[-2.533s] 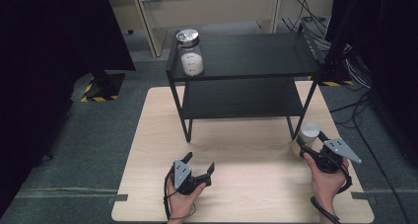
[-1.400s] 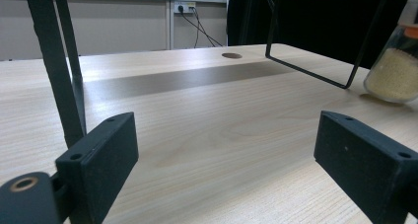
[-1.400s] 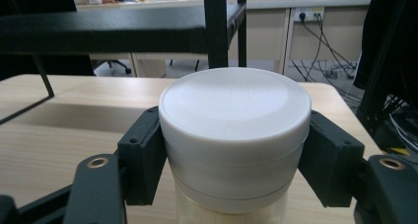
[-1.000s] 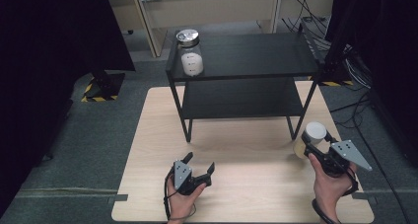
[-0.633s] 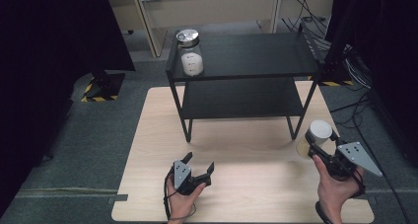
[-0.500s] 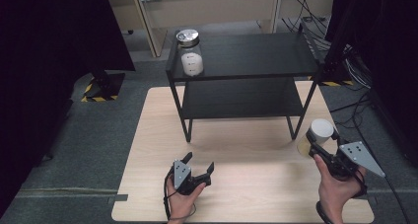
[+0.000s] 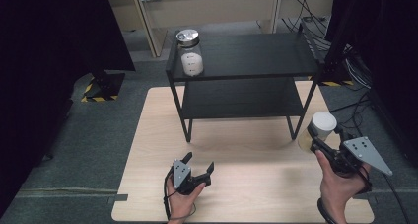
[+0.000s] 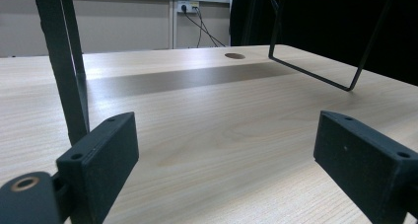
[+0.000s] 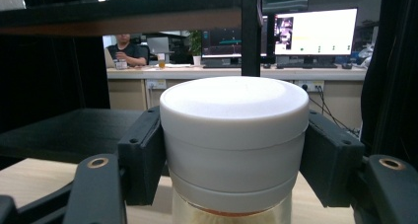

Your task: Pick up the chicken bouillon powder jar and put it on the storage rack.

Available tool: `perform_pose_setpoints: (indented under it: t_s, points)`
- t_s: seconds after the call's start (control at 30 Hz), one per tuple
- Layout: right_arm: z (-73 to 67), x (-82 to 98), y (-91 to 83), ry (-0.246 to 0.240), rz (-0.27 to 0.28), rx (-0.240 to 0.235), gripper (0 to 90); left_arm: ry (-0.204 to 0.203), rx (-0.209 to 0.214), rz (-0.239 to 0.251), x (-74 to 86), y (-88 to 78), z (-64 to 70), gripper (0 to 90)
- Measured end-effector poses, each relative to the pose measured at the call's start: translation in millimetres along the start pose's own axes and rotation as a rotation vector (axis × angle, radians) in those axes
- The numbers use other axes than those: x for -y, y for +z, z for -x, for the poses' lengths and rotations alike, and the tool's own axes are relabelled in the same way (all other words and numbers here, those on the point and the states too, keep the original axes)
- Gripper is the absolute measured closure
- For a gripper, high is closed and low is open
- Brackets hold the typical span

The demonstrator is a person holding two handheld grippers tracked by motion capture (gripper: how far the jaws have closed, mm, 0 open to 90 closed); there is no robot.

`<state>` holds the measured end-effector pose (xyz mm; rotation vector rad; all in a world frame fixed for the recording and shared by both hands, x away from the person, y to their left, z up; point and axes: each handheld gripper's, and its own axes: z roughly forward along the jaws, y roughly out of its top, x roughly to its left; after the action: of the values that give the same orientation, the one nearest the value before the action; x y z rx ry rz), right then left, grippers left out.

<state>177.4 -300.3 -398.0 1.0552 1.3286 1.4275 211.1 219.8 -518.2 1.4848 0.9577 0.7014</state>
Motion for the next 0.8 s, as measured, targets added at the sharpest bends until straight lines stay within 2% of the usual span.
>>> perform_pose_setpoints:
  t_s: [0.8]
  points:
    - [-16.9, -28.1, 10.1, -0.008, 0.094, -0.038, 33.8, -0.004, -0.001, 0.000, 0.0, -0.2, -0.4, 9.4]
